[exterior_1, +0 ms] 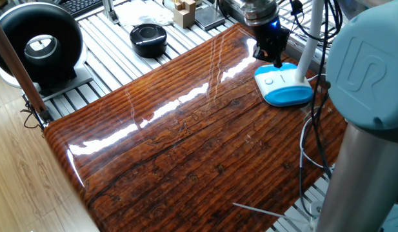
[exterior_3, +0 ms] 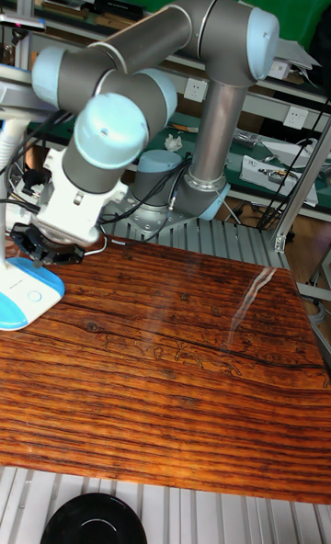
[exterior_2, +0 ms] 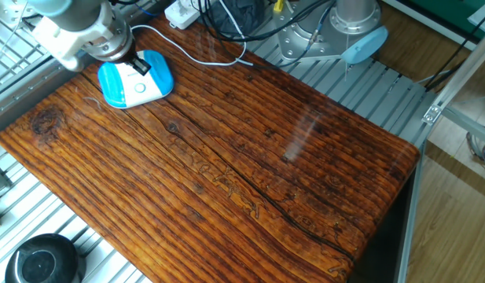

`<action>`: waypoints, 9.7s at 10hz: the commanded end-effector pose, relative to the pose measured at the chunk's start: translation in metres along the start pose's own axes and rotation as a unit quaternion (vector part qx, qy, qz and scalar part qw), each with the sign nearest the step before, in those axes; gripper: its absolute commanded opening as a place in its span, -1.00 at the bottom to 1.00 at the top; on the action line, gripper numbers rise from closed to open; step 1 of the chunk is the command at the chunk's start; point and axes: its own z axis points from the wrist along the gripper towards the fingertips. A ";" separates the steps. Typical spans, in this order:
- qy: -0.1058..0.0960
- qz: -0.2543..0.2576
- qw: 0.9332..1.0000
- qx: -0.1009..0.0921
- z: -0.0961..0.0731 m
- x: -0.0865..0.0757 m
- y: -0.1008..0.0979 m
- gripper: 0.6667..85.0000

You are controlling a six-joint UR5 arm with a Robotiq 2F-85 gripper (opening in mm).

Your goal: Turn on the desk lamp by pressing the button

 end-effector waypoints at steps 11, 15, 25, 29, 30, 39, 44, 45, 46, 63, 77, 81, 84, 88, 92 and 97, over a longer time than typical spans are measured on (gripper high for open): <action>-0.030 0.003 0.999 -0.042 0.031 -0.029 0.018 -0.99; -0.037 -0.002 0.998 -0.042 0.040 -0.032 0.019 -0.99; -0.015 -0.028 0.999 -0.036 0.048 -0.027 0.013 -0.99; -0.009 -0.035 0.998 -0.050 0.050 -0.025 0.022 -0.99; -0.008 -0.036 0.998 -0.051 0.051 -0.025 0.023 -0.99; -0.004 -0.038 0.999 -0.037 0.056 -0.027 0.020 -0.99; -0.002 -0.040 0.998 -0.043 0.050 -0.023 0.014 -0.99; -0.002 -0.041 0.998 -0.044 0.050 -0.023 0.013 -0.99; -0.002 -0.041 0.998 -0.044 0.050 -0.024 0.013 -0.99; 0.012 -0.060 0.997 -0.045 0.054 -0.022 0.014 -0.99; 0.009 -0.067 0.996 -0.052 0.056 -0.027 0.018 -0.99; 0.012 -0.063 0.997 -0.050 0.052 -0.026 0.020 -0.99; 0.012 -0.067 0.996 -0.050 0.050 -0.024 0.013 -0.99; 0.010 -0.068 0.995 -0.078 0.045 -0.022 0.018 -0.99; 0.005 -0.052 0.993 -0.104 0.039 -0.025 0.035 -0.99; -0.004 -0.030 0.993 -0.118 0.023 -0.030 0.057 -0.99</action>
